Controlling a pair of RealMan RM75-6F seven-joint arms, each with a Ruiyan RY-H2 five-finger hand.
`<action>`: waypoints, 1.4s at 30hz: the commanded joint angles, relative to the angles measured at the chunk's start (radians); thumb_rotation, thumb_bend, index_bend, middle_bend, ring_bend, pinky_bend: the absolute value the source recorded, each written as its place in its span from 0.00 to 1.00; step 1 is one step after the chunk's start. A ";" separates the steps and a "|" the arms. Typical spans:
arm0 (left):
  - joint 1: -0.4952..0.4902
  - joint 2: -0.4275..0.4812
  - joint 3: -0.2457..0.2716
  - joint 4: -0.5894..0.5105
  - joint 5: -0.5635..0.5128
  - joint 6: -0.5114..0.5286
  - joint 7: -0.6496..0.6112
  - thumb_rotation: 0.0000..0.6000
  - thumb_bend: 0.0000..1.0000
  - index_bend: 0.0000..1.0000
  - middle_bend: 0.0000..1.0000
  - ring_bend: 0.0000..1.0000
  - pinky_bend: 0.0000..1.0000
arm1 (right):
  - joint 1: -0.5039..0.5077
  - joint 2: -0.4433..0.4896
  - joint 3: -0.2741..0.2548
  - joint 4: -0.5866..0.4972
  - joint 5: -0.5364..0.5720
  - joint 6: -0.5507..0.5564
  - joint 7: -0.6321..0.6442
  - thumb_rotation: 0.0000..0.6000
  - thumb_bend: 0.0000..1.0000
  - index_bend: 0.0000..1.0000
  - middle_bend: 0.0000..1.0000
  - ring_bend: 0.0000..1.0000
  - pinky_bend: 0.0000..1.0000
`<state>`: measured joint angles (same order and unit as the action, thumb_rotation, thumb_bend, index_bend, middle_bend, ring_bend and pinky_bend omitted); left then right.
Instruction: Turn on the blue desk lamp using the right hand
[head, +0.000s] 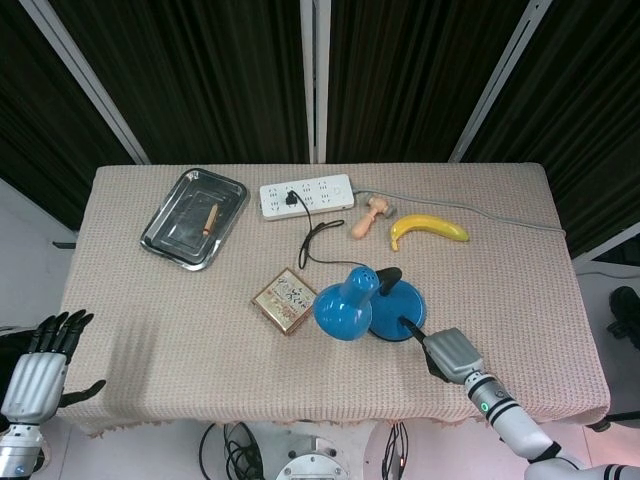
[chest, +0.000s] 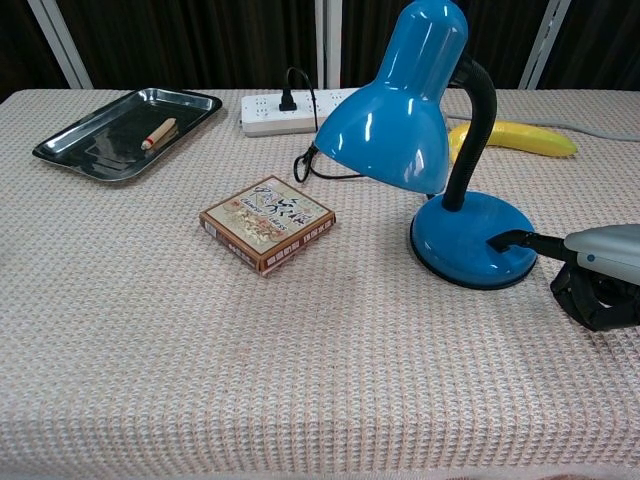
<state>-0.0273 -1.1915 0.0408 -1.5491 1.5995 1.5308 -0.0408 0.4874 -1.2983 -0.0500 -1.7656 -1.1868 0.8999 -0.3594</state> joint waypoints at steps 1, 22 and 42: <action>0.001 0.000 0.000 0.000 0.000 0.000 -0.001 1.00 0.00 0.09 0.05 0.00 0.00 | -0.004 -0.005 -0.006 0.006 -0.001 0.005 0.000 1.00 1.00 0.00 0.88 0.86 0.85; 0.004 -0.002 0.001 0.009 -0.003 0.001 -0.015 1.00 0.00 0.09 0.05 0.00 0.00 | -0.064 -0.029 -0.026 0.043 -0.082 0.087 0.090 1.00 1.00 0.00 0.88 0.86 0.85; 0.008 -0.001 0.001 0.009 -0.001 0.004 -0.015 1.00 0.00 0.09 0.05 0.00 0.00 | -0.097 -0.010 -0.024 0.046 -0.142 0.123 0.171 1.00 1.00 0.00 0.88 0.86 0.85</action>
<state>-0.0198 -1.1927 0.0419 -1.5406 1.5981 1.5351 -0.0555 0.4002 -1.3168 -0.0792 -1.7106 -1.3088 0.9979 -0.1958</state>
